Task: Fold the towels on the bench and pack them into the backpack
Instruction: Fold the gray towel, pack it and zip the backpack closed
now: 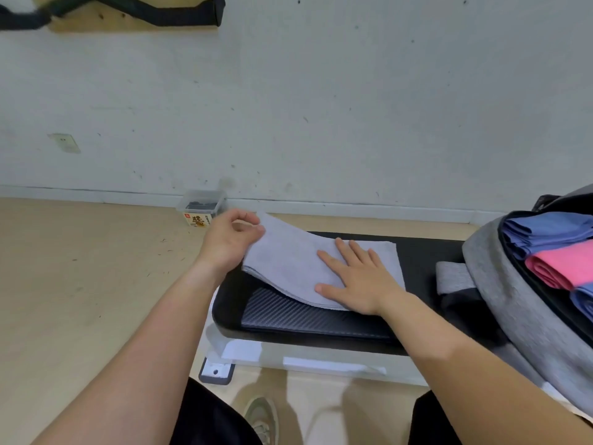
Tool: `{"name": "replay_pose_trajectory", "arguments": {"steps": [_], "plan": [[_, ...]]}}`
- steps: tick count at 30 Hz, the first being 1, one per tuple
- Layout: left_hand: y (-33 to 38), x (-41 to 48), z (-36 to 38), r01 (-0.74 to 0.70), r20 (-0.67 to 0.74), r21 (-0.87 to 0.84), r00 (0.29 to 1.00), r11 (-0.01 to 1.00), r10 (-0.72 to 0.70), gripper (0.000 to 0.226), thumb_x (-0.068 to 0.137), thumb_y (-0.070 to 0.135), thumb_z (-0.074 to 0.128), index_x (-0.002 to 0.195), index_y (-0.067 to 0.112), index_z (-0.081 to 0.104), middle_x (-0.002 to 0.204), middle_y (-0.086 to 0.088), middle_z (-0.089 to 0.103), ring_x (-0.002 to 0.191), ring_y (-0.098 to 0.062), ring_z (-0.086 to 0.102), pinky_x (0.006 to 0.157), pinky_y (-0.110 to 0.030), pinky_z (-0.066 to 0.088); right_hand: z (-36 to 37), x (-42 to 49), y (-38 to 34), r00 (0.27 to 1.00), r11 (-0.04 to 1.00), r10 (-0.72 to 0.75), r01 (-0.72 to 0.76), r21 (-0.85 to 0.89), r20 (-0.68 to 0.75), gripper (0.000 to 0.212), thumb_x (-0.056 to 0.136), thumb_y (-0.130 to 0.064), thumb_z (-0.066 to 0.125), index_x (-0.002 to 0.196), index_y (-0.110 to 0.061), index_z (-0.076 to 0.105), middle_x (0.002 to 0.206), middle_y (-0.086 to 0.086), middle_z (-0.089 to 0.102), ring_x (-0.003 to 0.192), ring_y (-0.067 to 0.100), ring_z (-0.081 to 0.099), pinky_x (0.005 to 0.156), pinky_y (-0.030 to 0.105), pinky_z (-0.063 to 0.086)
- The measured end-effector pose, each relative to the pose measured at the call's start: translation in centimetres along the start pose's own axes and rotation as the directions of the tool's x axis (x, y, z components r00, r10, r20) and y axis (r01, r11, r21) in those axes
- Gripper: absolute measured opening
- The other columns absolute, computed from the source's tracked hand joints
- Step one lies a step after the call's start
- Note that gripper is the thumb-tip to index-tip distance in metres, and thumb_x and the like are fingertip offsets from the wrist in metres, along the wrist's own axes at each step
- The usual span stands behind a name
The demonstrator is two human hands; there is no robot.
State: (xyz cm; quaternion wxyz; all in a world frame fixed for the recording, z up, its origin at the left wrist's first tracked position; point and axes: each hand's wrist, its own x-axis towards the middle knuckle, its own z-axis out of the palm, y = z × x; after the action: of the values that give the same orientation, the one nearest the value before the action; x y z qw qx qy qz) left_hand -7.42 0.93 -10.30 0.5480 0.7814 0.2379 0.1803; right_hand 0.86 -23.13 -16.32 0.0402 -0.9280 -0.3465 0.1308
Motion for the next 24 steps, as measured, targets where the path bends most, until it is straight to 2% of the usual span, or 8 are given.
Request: {"name": "replay_pose_trajectory", "arguments": {"steps": [5,7,10,13,16,20,22,24], "plan": [[2.3,0.6,-0.4,-0.091,0.008,-0.079,0.996,0.993,0.092,0.013,0.087,0.012,0.072,0.097,0.019,0.074,0.091,-0.003,0.073,0.08,-0.01,0.066,0.076,-0.022,0.051,0.3,2.5,-3.2,0.999,1.0,0.006,-0.006,-0.005,-0.041,0.076,0.088,-0.078,0.021,0.154,-0.047,-0.004,0.164,-0.001,-0.018,0.15,0.023,-0.019,0.121,0.05,-0.009],[2.8,0.5,0.5,-0.137,0.021,-0.079,0.99,0.988,0.139,0.013,0.087,0.01,0.071,0.097,0.017,0.075,0.091,-0.005,0.072,0.078,-0.006,0.065,0.074,-0.019,0.05,0.2,2.6,-3.4,0.999,1.0,-0.003,0.003,0.012,-0.038,0.076,0.089,-0.077,0.021,0.155,-0.044,-0.001,0.165,0.0,-0.016,0.151,0.022,-0.018,0.121,0.049,-0.008],[3.5,0.2,2.8,-0.198,0.062,-0.049,0.978,0.979,0.2,0.013,0.086,0.01,0.071,0.091,0.021,0.075,0.085,0.001,0.07,0.075,-0.002,0.064,0.071,-0.015,0.048,-0.7,1.7,-2.2,0.996,0.998,0.008,-0.002,0.064,-0.092,0.07,0.094,-0.069,0.023,0.156,-0.038,0.01,0.166,0.0,-0.006,0.152,0.02,-0.01,0.122,0.047,-0.005],[4.0,-0.1,5.5,-0.274,0.118,0.097,0.958,0.957,0.263,0.011,0.086,0.018,0.072,0.088,0.029,0.074,0.088,0.007,0.071,0.079,-0.006,0.066,0.069,-0.009,0.045,-2.3,0.0,0.3,0.978,0.997,0.055,-0.043,0.068,-0.199,0.055,0.102,-0.048,0.03,0.153,-0.028,0.029,0.165,0.005,0.013,0.152,0.022,0.007,0.122,0.044,0.006],[4.3,-0.9,8.4,-0.342,0.214,0.244,0.932,0.908,0.293,0.01,0.088,0.022,0.07,0.095,0.025,0.075,0.09,0.009,0.07,0.084,-0.006,0.064,0.066,-0.002,0.04,-3.3,-2.2,3.7,0.97,0.98,0.155,-0.127,0.151,-0.19,0.053,0.1,-0.031,0.044,0.151,-0.02,0.035,0.162,0.007,0.022,0.148,0.025,0.021,0.118,0.04,0.026],[4.5,-2.0,12.0,-0.395,0.341,0.418,0.903,0.818,0.262,0.018,0.091,0.025,0.063,0.107,0.024,0.073,0.1,0.007,0.07,0.092,-0.011,0.064,0.082,-0.025,0.048,-3.3,-4.1,5.8,0.983,0.964,0.183,-0.175,0.2,-0.025,0.067,0.094,-0.037,0.059,0.153,-0.028,0.03,0.164,0.004,0.016,0.148,0.027,0.024,0.115,0.046,0.032],[4.5,-2.5,13.5,-0.423,0.391,0.476,0.887,0.771,0.246,0.022,0.093,0.025,0.061,0.112,0.022,0.071,0.105,0.004,0.068,0.096,-0.015,0.062,0.086,-0.029,0.049,-3.1,-4.3,5.8,0.983,0.969,0.18,-0.183,0.166,0.032,0.071,0.093,-0.041,0.061,0.154,-0.028,0.028,0.164,0.003,0.014,0.149,0.027,0.02,0.116,0.046,0.031],[4.4,-2.8,14.6,-0.44,0.43,0.51,0.875,0.739,0.223,0.023,0.094,0.023,0.06,0.114,0.02,0.07,0.11,0.002,0.065,0.098,-0.016,0.061,0.086,-0.029,0.048,-2.9,-4.2,5.9,0.983,0.97,0.181,-0.182,0.162,0.024,0.071,0.092,-0.041,0.062,0.153,-0.026,0.03,0.164,0.005,0.016,0.148,0.028,0.02,0.115,0.047,0.032]]}}
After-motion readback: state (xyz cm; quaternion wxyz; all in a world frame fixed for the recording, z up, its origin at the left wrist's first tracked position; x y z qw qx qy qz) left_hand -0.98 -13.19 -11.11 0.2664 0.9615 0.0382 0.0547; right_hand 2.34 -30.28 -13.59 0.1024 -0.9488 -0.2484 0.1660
